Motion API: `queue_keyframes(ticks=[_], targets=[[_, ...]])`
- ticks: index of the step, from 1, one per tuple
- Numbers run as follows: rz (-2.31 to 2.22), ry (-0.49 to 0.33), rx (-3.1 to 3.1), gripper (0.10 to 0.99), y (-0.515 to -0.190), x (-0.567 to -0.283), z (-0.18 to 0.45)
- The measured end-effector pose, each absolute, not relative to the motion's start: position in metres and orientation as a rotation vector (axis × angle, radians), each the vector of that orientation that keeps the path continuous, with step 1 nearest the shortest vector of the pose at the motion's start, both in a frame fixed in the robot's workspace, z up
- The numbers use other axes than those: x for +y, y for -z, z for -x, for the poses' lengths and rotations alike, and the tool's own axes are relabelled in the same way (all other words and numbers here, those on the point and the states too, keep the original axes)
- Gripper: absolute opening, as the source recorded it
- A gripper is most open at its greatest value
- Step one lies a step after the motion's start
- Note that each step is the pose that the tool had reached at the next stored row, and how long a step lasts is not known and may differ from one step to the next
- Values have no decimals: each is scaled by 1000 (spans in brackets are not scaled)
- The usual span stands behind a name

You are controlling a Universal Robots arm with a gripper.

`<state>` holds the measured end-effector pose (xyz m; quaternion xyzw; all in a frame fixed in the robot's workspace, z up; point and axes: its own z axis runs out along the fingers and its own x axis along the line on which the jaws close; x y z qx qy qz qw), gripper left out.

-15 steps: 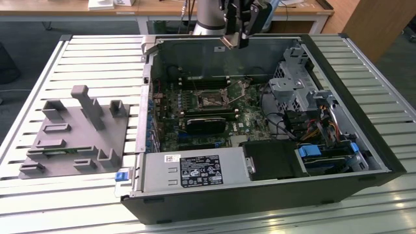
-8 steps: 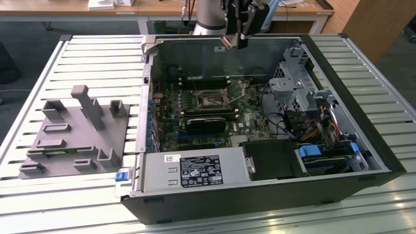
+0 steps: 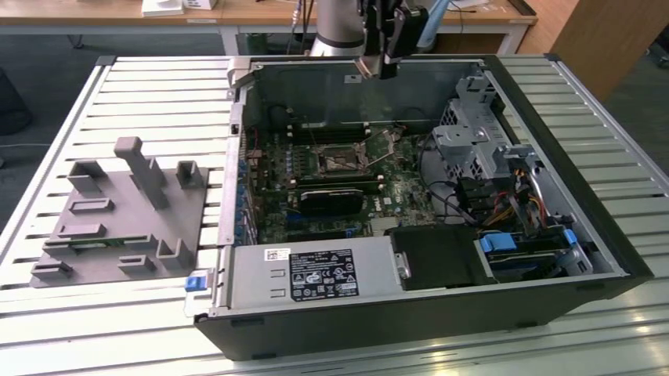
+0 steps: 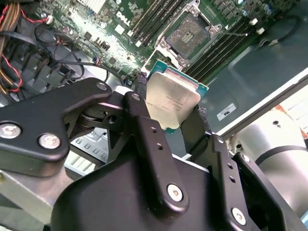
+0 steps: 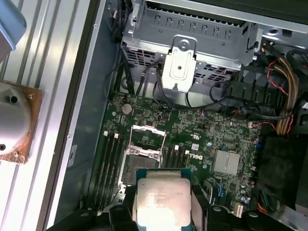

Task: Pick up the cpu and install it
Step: 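Place the cpu into insertion slot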

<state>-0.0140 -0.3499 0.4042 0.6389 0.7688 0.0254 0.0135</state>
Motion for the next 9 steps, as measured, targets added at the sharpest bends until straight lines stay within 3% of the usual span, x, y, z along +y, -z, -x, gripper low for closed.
queue_keyframes(ticks=[9], targets=[[-2097, -77, 2298, 533, -404, -350, 16]])
